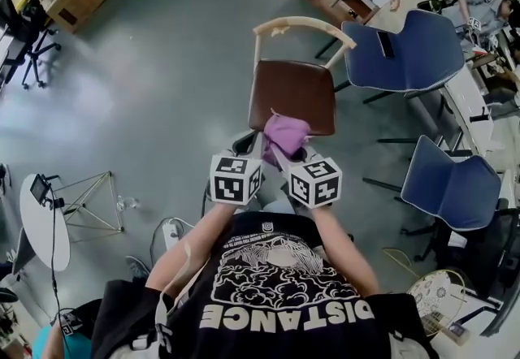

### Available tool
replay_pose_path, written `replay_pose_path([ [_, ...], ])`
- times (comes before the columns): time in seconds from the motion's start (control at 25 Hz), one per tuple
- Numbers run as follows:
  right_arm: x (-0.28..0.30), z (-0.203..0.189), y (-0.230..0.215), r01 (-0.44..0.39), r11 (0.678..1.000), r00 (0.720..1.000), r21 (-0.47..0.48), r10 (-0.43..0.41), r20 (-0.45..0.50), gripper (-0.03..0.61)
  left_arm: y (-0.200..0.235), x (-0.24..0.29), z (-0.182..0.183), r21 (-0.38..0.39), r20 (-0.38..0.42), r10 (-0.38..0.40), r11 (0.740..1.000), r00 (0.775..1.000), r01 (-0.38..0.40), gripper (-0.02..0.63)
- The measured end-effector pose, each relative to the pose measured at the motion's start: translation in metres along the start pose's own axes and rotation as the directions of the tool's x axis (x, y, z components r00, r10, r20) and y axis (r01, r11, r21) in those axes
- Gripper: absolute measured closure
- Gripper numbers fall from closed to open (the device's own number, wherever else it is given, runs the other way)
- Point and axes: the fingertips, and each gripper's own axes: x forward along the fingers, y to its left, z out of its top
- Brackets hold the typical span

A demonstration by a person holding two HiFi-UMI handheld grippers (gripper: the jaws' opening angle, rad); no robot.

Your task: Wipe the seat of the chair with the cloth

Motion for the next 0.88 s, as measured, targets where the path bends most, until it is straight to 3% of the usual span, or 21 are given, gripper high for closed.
replay_pose_path([
  [0.36, 0.057, 0.026, -0.055, -0.037, 0.998, 0.999, 0.055, 0.039, -0.034, 0.522, 0.04, 0.063, 0.019, -0.023, -0.056, 0.057, 0.998, 0.997, -0.058, 0.621],
  [0.64, 0.124, 0.039, -0.129, -0.132, 0.987, 0.983, 0.091, 0.142, -0.115, 0.522, 0.071, 0.143, 0.033, -0.089, -0.111, 0.126, 0.987, 0.986, -0.136, 0.621],
  [0.88, 0.181, 0.031, -0.17, -0.209, 0.959, 0.954, 0.192, 0.243, -0.178, 0.522, 0.089, 0.187, 0.019, -0.13, -0.194, 0.141, 0.977, 0.971, -0.168, 0.621],
])
